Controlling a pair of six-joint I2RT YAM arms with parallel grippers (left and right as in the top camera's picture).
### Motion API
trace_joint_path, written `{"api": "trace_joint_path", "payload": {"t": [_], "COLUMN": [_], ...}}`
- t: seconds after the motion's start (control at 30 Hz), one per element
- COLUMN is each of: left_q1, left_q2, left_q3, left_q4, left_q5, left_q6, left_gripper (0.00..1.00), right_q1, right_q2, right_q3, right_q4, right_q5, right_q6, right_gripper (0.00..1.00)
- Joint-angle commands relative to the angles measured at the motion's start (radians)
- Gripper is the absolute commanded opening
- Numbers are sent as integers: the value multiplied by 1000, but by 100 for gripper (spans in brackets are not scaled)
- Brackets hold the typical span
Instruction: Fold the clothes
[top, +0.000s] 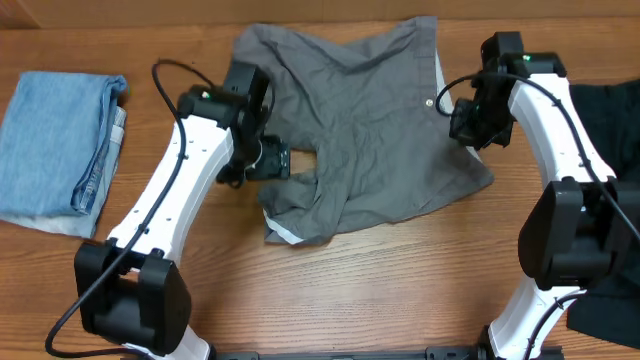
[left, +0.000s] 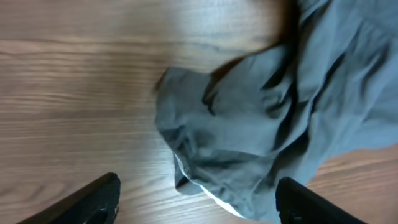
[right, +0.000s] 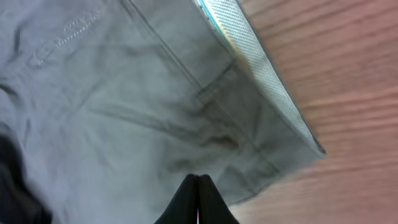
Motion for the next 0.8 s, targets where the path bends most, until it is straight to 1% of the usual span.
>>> {"api": "trace_joint_path", "payload": {"t": [0.0,0.13,0.2,0.3,0.4,0.47,0.5,0.53,0.57,0.63,0.67,0.73,0.77], "left_q1": [8,8,8,8,8,8,8,8,8,8,8,8,9], "left_q2": [-6,2,22,76,104,107,106,106,106,106,106,106,106], "left_q3": [-142,-251,-275,-277,-277,-277,-277,-277,-275,-254,-239,-161,-118], "left_q4": [119,245,299,362,381,381,381,381,379,362,344,240,182], "left_q5": [185,147,97,95,96,96,96,96,96,96,96,73,11], "left_q6": [137,251,256,256,259,259,259,258,254,247,247,234,196], "left_gripper": [83,81,80,81,74,64,44,33,24,13,11,8,7], "right_q1": [3,5,5,5,5,5,5,5,5,5,5,4,5], "right_q2": [-6,-6,-6,-3,-2,-2,-2,-1,-1,-1,-1,-1,-1], "right_q3": [-57,-85,-91,-91,-113,-187,-223,-251,-283,-357,-377,-392,-392], "right_q4": [45,83,91,91,128,217,259,292,327,407,428,438,437], "right_q5": [0,-3,-3,-3,-3,-3,-3,-3,-4,-4,-3,-3,-3], "right_q6": [-25,-25,-25,-25,-37,-37,-37,-37,-37,-37,-37,-37,-37], "right_gripper": [4,4,4,4,4,4,4,4,4,4,4,4,4]}}
